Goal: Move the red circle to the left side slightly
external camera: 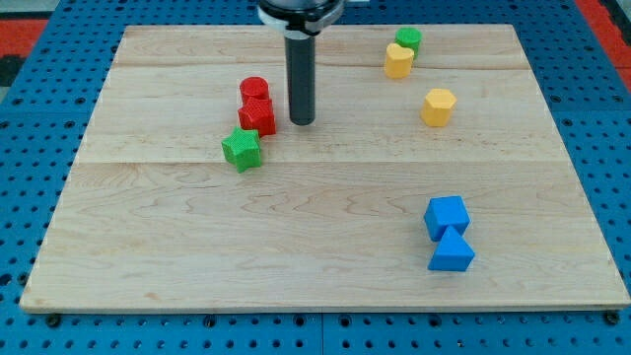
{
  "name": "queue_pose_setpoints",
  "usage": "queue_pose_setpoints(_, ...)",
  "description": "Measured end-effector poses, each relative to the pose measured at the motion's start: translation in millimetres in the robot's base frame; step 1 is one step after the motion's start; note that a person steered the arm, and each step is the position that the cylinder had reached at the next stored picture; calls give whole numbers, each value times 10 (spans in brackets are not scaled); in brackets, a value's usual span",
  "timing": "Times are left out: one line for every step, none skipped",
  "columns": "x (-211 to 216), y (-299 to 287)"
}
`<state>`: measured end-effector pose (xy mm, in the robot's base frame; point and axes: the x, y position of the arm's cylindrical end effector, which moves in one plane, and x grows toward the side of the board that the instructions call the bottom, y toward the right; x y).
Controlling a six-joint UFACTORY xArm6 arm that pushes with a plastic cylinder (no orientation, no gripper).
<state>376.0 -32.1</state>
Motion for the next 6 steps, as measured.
queue_pose_setpoints(0, -232)
queue_pose_setpoints(25, -391)
queue_pose_setpoints(54, -42)
queue_pose_setpoints(-217, 107)
queue_pose_setpoints(-405, -222)
queue_pose_setpoints(-405, -528)
